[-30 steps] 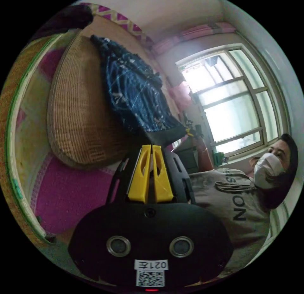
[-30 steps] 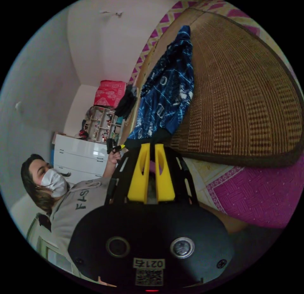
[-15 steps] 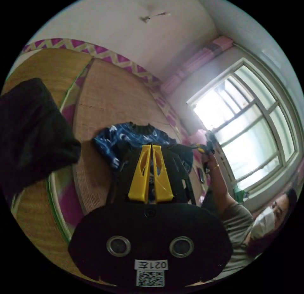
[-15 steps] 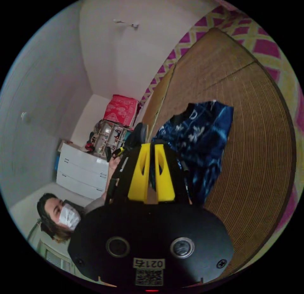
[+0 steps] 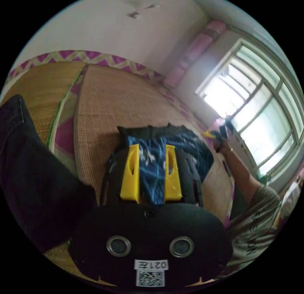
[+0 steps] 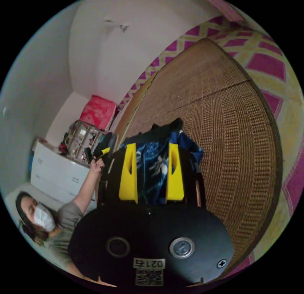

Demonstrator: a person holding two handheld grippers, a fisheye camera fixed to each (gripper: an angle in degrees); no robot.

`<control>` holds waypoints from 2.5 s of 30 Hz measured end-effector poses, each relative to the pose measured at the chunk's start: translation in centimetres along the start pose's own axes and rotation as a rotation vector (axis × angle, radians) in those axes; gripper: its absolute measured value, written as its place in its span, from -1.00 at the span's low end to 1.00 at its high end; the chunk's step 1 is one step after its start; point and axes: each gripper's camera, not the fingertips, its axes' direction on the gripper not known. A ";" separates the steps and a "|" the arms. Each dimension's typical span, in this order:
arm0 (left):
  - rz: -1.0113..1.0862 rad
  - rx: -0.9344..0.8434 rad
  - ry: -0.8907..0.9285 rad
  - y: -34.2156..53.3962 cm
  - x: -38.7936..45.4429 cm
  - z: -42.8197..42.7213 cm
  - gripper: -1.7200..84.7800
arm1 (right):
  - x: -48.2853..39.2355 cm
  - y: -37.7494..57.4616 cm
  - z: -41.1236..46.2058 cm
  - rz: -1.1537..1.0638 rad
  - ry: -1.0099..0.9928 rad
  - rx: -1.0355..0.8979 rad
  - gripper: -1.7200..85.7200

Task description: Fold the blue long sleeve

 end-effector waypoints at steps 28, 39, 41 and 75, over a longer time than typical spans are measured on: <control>0.043 -0.375 -0.287 22.7 5.2 -6.1 -0.97 | -22.4 32.3 13.1 -0.195 -0.151 -0.607 -0.82; -0.133 -0.112 0.300 35.0 15.6 -7.7 -0.70 | -16.4 21.2 3.3 -0.077 0.162 -0.214 -0.75; -0.192 -0.141 0.369 36.8 16.7 -5.8 -0.68 | -14.7 18.9 4.6 -0.029 0.150 -0.266 -0.75; -0.473 0.234 0.790 40.4 7.8 -20.6 -0.98 | -26.1 -1.2 14.5 -0.044 -0.179 -0.444 -0.91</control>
